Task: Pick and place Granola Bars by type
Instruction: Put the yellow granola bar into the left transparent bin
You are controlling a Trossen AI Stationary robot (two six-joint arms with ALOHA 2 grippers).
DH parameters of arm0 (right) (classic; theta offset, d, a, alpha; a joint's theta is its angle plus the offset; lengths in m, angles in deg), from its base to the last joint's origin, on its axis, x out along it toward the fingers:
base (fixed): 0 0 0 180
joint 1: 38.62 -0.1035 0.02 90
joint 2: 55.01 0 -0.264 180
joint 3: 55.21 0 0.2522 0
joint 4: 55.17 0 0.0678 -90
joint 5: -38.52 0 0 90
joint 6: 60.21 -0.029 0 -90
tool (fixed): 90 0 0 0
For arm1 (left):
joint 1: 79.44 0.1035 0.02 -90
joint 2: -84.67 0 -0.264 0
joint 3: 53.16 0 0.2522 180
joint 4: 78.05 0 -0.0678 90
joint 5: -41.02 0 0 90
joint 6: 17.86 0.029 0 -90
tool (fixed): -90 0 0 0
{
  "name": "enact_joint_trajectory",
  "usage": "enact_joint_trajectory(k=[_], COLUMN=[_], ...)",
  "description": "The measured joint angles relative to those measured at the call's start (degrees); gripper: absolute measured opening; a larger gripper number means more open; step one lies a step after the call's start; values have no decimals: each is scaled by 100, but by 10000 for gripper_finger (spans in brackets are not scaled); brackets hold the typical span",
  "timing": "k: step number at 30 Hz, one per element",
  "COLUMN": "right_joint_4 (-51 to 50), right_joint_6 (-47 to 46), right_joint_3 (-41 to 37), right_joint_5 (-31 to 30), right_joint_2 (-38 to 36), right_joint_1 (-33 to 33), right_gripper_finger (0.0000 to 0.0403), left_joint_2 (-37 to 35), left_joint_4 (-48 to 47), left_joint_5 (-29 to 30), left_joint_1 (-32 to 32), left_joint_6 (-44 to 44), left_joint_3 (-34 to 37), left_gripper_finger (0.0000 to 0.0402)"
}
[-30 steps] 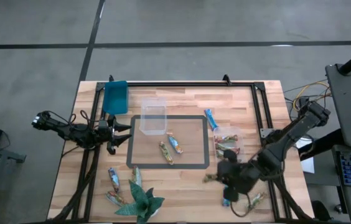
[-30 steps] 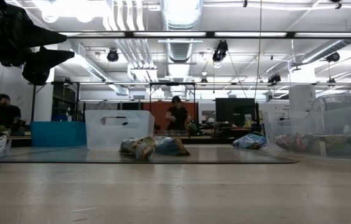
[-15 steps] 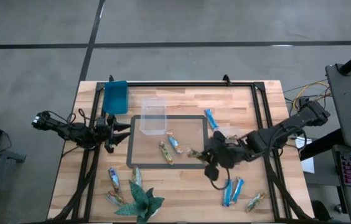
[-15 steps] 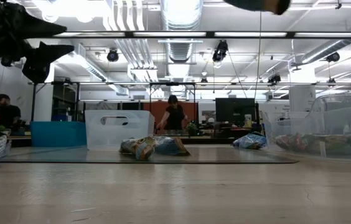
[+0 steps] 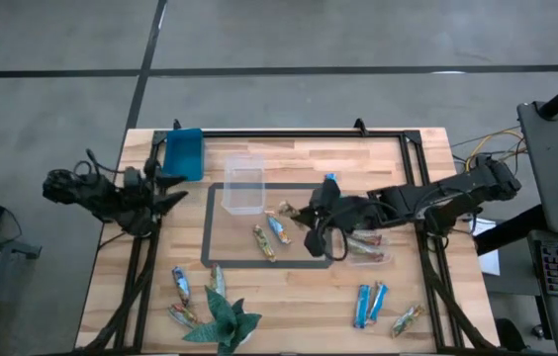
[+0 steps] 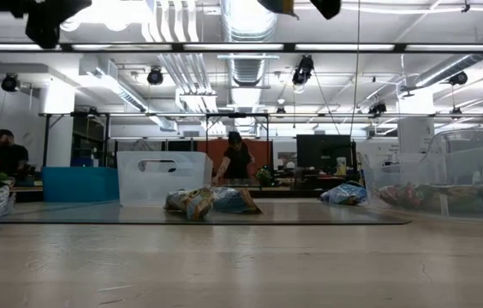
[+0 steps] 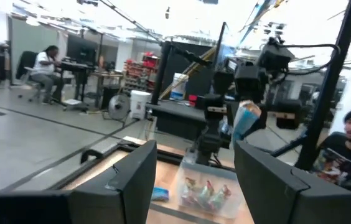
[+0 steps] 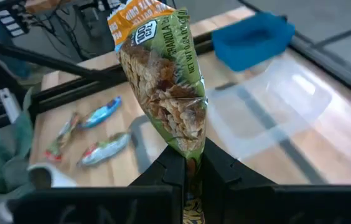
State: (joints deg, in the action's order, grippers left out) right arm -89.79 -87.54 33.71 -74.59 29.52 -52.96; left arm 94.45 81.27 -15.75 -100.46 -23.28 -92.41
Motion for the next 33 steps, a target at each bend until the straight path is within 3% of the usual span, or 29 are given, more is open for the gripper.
enact_joint_trajectory(k=[15,26,33], right_joint_4=[-2,-432,-610], right_joint_6=[1919,2510,2650], right_joint_3=[2037,3649,3982], right_joint_5=[937,1275,1368], right_joint_2=[1663,2341,2321], right_joint_1=[890,1055,1144], right_gripper_finger=[13,13,13], left_joint_2=[2106,3201,3594], left_joint_4=[-295,-282,23], left_joint_5=[195,244,235], left_joint_1=[-4,58,94], left_joint_6=[425,576,727], left_joint_3=[-1882,-2478,-2618], left_gripper_finger=[197,197,197])
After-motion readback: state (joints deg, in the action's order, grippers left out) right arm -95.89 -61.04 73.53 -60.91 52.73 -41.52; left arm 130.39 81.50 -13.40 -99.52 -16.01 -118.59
